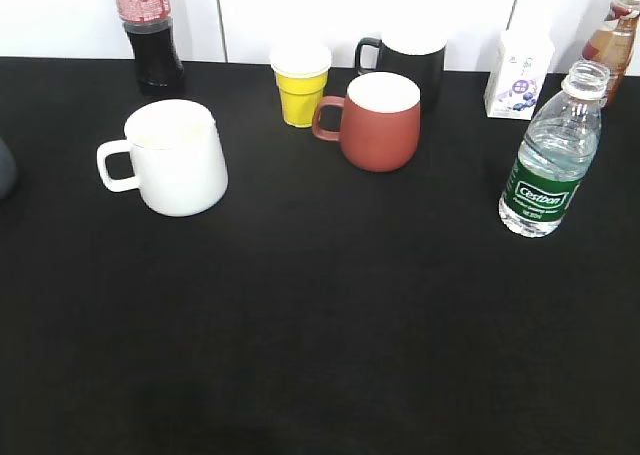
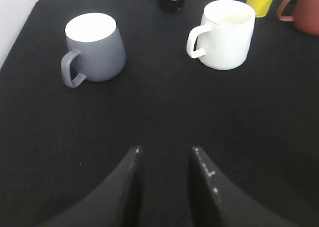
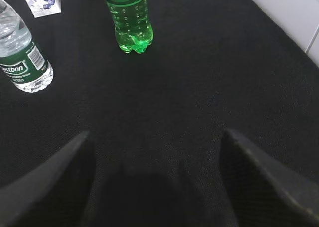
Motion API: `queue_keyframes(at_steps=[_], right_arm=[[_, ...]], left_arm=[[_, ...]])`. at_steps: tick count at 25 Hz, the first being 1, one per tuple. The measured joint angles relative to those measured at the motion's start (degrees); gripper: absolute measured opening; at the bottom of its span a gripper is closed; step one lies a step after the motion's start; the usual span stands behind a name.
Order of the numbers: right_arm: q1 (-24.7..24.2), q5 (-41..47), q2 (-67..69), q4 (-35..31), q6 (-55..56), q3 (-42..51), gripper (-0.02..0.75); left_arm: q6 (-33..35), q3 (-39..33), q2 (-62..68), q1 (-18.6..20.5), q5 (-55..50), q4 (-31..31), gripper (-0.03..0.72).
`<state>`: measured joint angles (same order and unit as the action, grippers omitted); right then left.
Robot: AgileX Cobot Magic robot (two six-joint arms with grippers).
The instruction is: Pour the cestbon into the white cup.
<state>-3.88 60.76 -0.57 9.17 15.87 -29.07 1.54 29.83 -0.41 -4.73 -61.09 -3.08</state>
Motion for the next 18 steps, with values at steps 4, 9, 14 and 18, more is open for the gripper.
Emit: queue_keyframes(at_steps=[4,9,14,18], right_arm=[[0.0,0.0,0.0,0.0,0.0,0.0,0.592],[0.0,0.0,0.0,0.0,0.0,0.0,0.592],[0.0,0.0,0.0,0.0,0.0,0.0,0.592],[0.0,0.0,0.0,0.0,0.0,0.0,0.592]], left_arm=[[0.0,0.0,0.0,0.0,0.0,0.0,0.232],[0.0,0.0,0.0,0.0,0.0,0.0,0.232],[0.0,0.0,0.0,0.0,0.0,0.3,0.243],[2.5,4.8,10.3,0.0,4.5,0.4,0.419]])
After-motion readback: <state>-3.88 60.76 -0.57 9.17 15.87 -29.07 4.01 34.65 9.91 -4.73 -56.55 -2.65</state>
